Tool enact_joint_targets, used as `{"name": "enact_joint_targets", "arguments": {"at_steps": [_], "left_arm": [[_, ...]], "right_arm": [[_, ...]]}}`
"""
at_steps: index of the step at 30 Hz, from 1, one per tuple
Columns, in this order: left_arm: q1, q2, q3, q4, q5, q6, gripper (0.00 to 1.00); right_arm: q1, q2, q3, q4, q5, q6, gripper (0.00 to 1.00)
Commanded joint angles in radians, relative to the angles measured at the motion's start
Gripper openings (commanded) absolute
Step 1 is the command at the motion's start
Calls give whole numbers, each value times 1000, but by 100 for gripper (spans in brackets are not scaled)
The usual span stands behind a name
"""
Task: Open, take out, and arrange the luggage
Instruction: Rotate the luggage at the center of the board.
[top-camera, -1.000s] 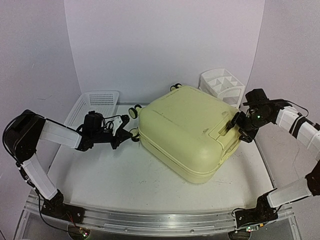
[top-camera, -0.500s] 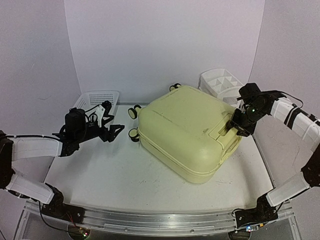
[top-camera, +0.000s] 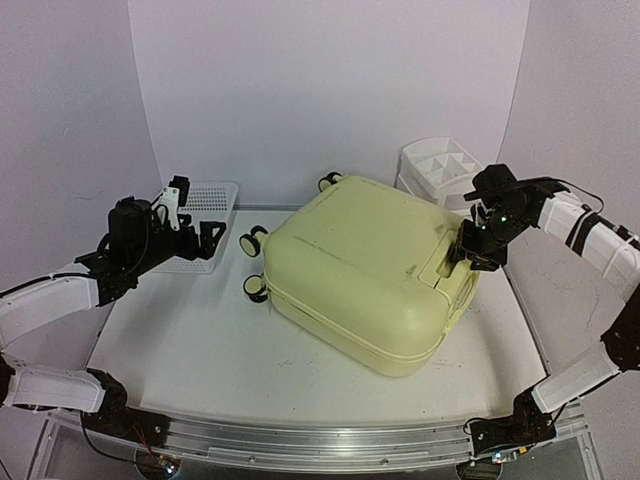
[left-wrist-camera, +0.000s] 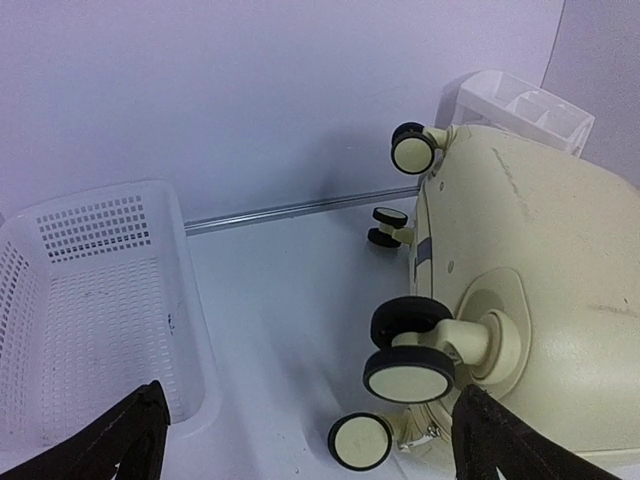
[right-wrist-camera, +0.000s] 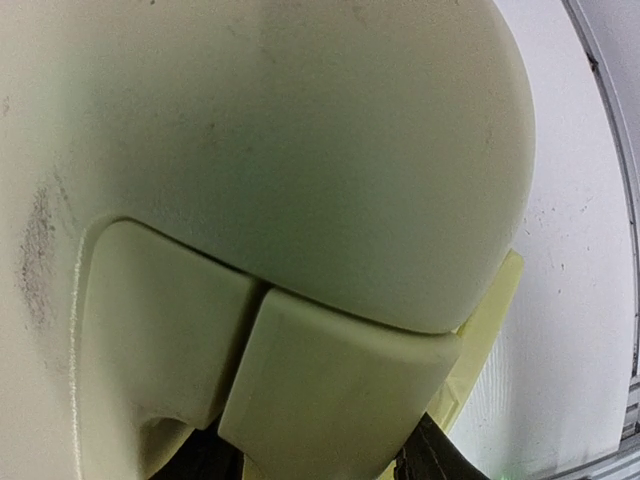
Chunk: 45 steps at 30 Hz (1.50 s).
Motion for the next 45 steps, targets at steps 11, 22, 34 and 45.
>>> {"name": "enact_joint_targets", "arguments": {"at_steps": [11,22,34,45], "left_arm": [[4,22,228,-338,31,-85,99],[4,-5,205,-405,276,-160,96],[-3,-8,63,-390,514,-272,88],[-159,14,52,-368,472,-285,86]], "right_arm": [[175,68,94,-44,-48,-526,30],[172,315,343,4,131,-538,51],[172,717,878,21,171,-569,70],[172,451,655,84,276,-556,84]]}}
